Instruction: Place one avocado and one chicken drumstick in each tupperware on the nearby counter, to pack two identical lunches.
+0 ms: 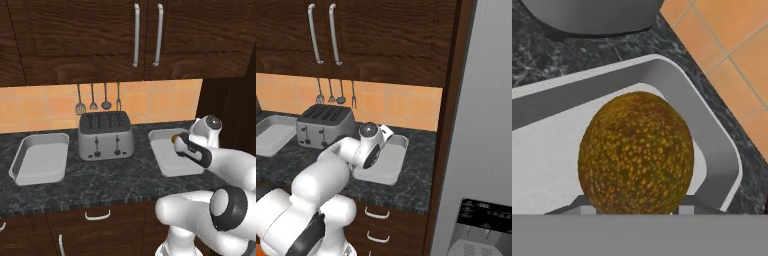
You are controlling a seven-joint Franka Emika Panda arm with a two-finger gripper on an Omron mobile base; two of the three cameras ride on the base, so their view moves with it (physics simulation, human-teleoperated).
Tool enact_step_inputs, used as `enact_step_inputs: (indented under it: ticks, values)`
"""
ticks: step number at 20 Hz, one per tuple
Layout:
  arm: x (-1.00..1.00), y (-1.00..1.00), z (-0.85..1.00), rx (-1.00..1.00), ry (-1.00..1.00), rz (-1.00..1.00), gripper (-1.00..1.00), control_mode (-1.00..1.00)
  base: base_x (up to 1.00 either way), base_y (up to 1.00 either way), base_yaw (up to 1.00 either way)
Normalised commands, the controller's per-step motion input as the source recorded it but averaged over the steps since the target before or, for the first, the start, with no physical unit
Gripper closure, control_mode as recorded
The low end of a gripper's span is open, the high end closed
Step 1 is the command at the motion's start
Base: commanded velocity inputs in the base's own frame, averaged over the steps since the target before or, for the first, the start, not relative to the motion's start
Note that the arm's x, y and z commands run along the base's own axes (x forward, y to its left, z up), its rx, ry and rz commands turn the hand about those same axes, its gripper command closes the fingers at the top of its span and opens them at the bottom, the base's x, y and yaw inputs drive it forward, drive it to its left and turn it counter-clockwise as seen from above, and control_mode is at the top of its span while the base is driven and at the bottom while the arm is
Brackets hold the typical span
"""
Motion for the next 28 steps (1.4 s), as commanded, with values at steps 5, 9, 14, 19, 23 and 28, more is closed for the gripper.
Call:
enact_step_inputs:
  ticks: [5,9,14,19,23,28]
  values:
    - [0.37,-0.07,-0.43,-0.01,0.01,0.00,1.00,-1.00,0.00,0.00,0.00]
    - [0.39,-0.01,-0.28,0.00,0.01,0.00,1.00,-1.00,0.00,0.00,0.00]
    - [0.41,-0.13,-0.18,0.00,0.03,0.00,1.00,-1.00,0.00,0.00,0.00]
    - [0.39,-0.08,-0.19,0.00,0.02,0.00,1.00,-1.00,0.00,0.00,0.00]
    - [0.32,-0.08,-0.24,0.00,0.01,0.00,1.00,-1.00,0.00,0.00,0.00]
    - [0.27,-0.04,-0.29,0.00,0.01,0.00,-1.00,-1.00,0.00,0.00,0.00]
